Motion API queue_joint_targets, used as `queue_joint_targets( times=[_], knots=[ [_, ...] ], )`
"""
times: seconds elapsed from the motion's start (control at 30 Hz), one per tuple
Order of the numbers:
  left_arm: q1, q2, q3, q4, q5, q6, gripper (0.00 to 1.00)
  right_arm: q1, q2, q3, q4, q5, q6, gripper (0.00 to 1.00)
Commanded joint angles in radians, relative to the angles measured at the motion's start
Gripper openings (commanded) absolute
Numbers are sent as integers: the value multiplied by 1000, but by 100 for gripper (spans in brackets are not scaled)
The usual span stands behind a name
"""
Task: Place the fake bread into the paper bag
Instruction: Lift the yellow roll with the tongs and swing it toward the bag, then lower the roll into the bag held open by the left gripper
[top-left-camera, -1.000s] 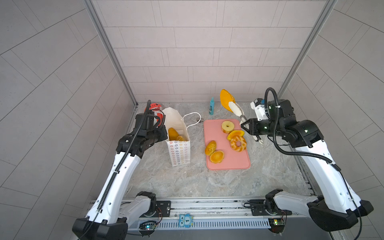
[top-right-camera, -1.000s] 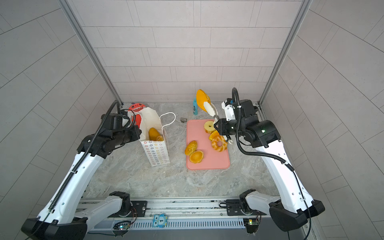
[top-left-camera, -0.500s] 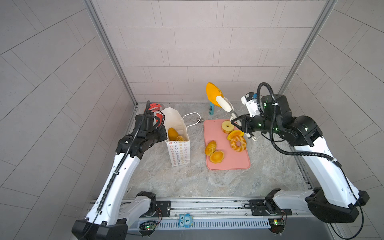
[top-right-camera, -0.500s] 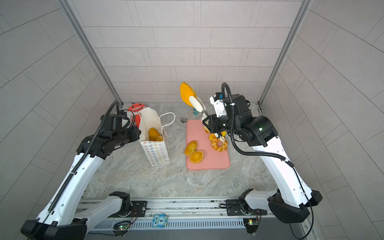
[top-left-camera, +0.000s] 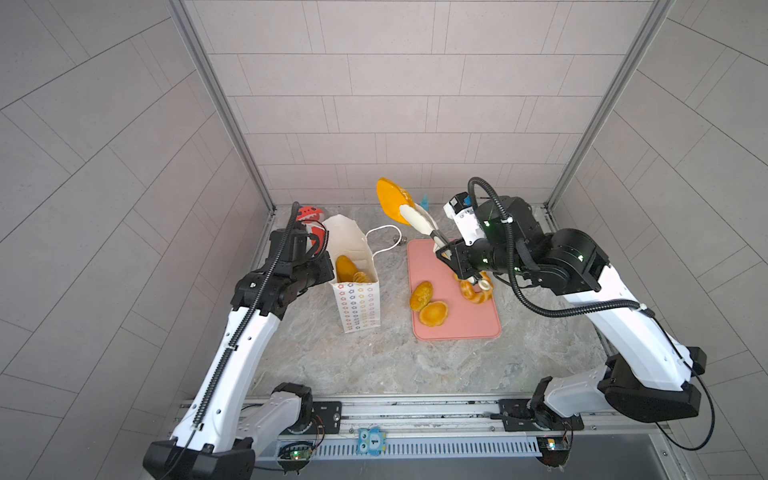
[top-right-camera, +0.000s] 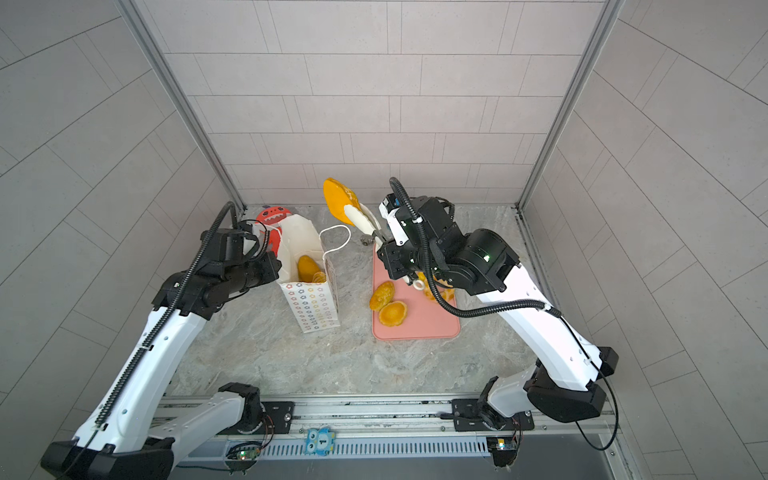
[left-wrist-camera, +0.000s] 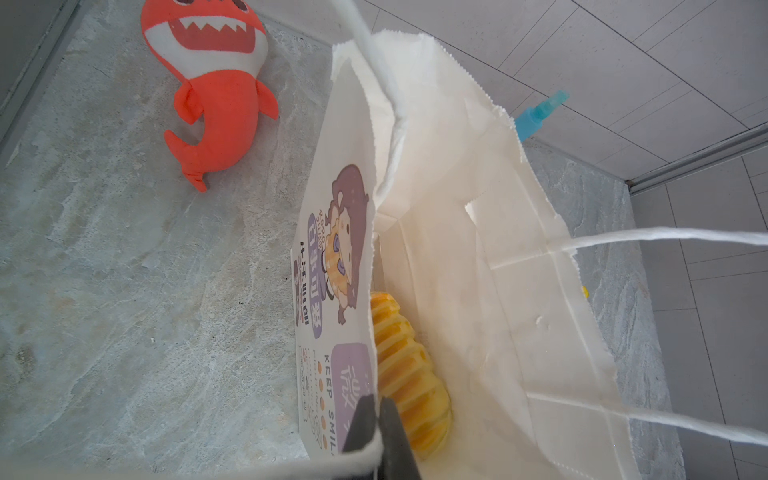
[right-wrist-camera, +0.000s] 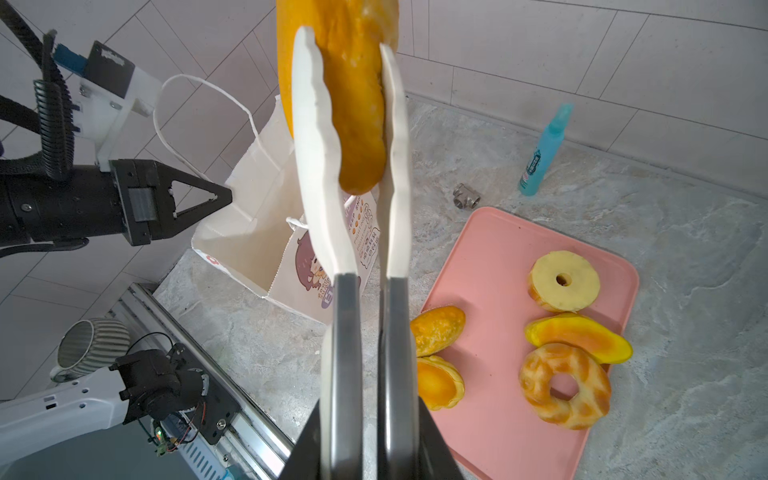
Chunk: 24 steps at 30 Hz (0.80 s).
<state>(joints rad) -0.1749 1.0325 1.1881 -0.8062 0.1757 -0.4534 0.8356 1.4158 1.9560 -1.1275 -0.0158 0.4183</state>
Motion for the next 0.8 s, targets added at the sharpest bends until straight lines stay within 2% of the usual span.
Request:
queue_joint_targets(
  times=[0.0,0.33,0.77],
  knots=[
    [6,-19,-13,-5,-10,-6,6,37,11,38,-5,87,-4,28],
    [4,-23,-16,0,-9,-13,6,146,111,107,-47,165,-4,28],
    [4,-23,-21,6,-4,-14,6,202,193,142,-36,185,8,29]
  ],
)
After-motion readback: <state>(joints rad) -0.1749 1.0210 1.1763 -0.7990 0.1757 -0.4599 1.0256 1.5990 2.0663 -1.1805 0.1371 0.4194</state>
